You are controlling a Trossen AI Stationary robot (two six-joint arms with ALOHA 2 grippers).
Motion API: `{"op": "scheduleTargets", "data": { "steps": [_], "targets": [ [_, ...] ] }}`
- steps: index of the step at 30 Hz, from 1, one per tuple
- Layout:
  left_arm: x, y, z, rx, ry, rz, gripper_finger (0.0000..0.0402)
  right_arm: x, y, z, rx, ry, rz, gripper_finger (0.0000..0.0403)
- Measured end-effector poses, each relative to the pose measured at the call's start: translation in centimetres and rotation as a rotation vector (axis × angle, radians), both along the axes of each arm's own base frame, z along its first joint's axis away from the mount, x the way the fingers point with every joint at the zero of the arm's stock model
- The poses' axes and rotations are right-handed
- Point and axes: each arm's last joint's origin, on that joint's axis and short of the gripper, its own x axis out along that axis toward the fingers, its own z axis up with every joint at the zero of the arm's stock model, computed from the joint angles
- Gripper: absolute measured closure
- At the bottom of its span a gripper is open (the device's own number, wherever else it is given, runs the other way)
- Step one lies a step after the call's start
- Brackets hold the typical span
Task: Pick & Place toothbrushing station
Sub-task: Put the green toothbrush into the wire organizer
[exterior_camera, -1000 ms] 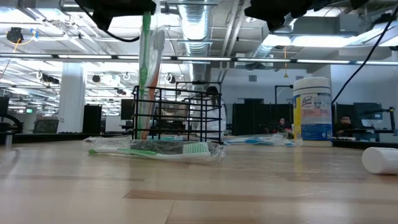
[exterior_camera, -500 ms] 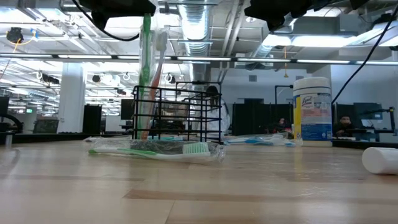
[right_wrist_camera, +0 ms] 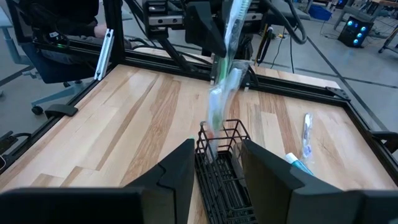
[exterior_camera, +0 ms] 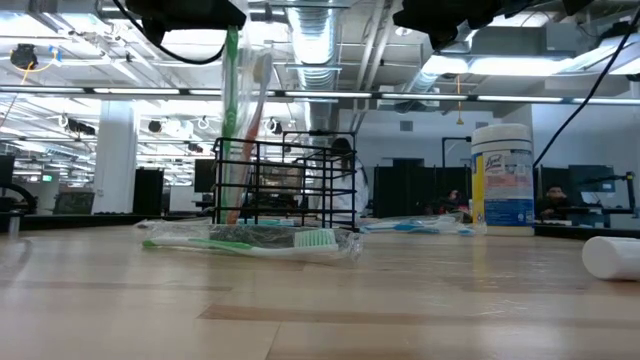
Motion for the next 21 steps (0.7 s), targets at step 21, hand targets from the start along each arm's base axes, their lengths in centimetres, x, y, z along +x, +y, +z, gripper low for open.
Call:
{"op": "scheduleTargets", "data": {
  "steps": [21],
  "targets": [
    [-0.9, 0.6, -3.3, -0.07, 0.005, 0.04, 0.0393, 0.0, 0.0, 0.0, 0.0, 0.002, 0.0, 0.028]
  ]
}}
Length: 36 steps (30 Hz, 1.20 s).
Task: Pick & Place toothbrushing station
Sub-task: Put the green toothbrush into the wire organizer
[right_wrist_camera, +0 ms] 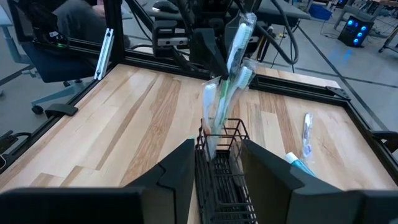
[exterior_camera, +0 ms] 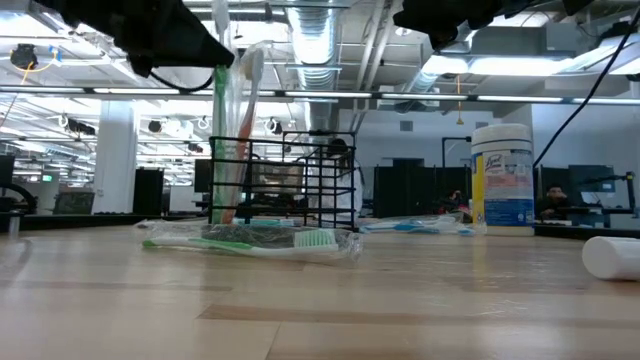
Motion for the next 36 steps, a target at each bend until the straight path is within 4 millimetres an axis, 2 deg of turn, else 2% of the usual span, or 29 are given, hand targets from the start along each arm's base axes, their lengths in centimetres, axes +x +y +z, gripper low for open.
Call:
{"op": "scheduleTargets", "data": {
  "steps": [10, 27, 36],
  "targets": [
    [0.0, 0.0, -0.3, -0.013, -0.008, -0.007, 0.0393, 0.0, 0.0, 0.0, 0.0, 0.0, 0.0, 0.0281],
    [2.0, -0.2, -3.6, 0.0, 0.086, -0.045, 0.0392, 0.0, 0.0, 0.0, -0.001, 0.002, 0.0, 0.0281],
    [2.0, -0.2, -3.8, -0.004, 0.094, -0.063, 0.0392, 0.0, 0.0, 0.0, -0.001, 0.004, 0.0, 0.0281]
  ]
}}
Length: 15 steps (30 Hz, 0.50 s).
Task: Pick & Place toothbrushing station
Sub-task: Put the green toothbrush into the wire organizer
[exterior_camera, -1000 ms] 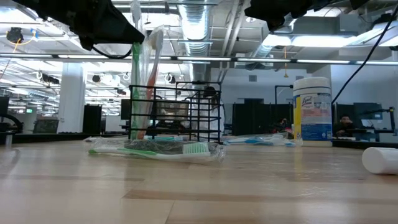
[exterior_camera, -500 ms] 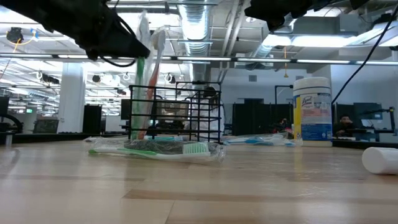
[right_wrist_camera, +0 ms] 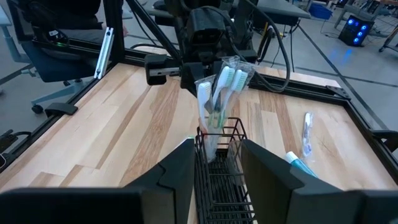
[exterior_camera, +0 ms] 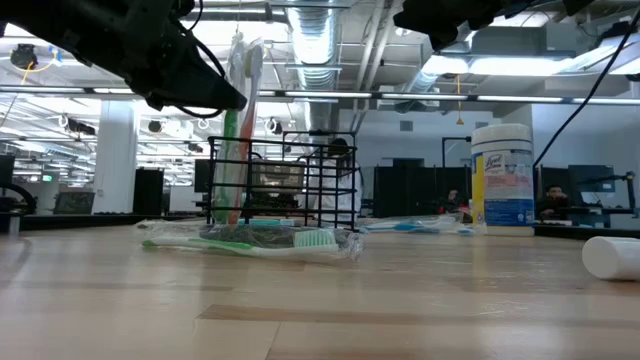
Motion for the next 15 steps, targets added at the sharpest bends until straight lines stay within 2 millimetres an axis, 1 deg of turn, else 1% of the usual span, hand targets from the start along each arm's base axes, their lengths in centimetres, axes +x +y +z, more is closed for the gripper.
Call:
{"op": "scheduleTargets", "data": {
  "steps": [9, 15],
  "targets": [
    [-0.54, 0.39, -0.89, -0.011, 0.0, 0.004, 0.039, 0.0, 0.01, 0.0, 0.0, 0.0, 0.001, 0.028],
    [-0.51, 0.36, -0.83, -0.022, -0.01, -0.005, 0.0362, 0.0, 0.01, 0.0, 0.0, 0.0, 0.0, 0.028]
  ]
}}
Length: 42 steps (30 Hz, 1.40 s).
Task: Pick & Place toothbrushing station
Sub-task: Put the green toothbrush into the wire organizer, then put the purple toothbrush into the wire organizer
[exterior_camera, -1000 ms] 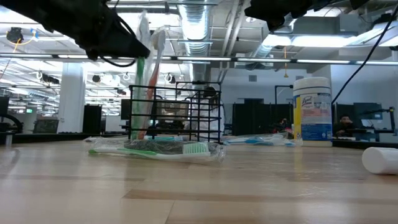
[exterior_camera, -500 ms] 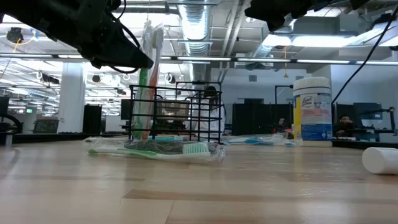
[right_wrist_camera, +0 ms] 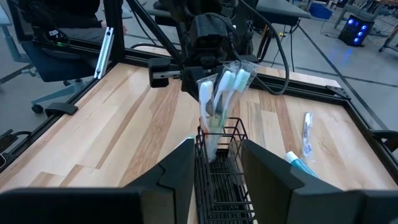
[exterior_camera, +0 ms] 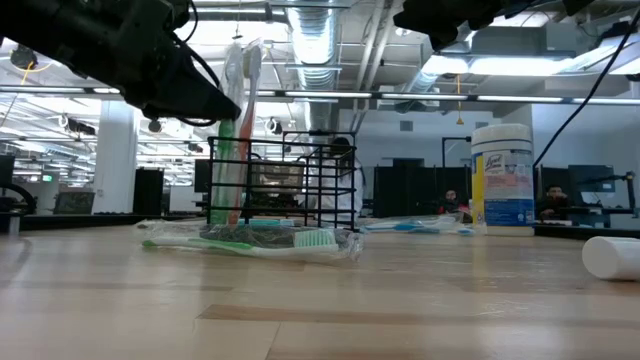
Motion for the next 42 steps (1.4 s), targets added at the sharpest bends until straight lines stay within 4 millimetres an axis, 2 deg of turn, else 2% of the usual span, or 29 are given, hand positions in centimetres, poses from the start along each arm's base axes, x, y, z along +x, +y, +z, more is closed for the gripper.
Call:
{"op": "scheduleTargets", "data": {
  "steps": [18, 33, 42],
  "targets": [
    [0.1, 0.0, 0.1, -0.008, -0.014, 0.0, 0.0344, 0.0, 0.0, 0.0, 0.0, 0.0, -0.001, 0.028],
    [0.0, 0.0, 0.6, -0.006, -0.034, -0.01, 0.0271, 0.0, 0.0, 0.0, -0.001, 0.001, 0.0, 0.028],
    [-0.2, 0.0, 1.6, 0.002, -0.06, -0.038, 0.0256, 0.0, 0.0, 0.0, -0.01, 0.0, 0.003, 0.028]
  ]
}}
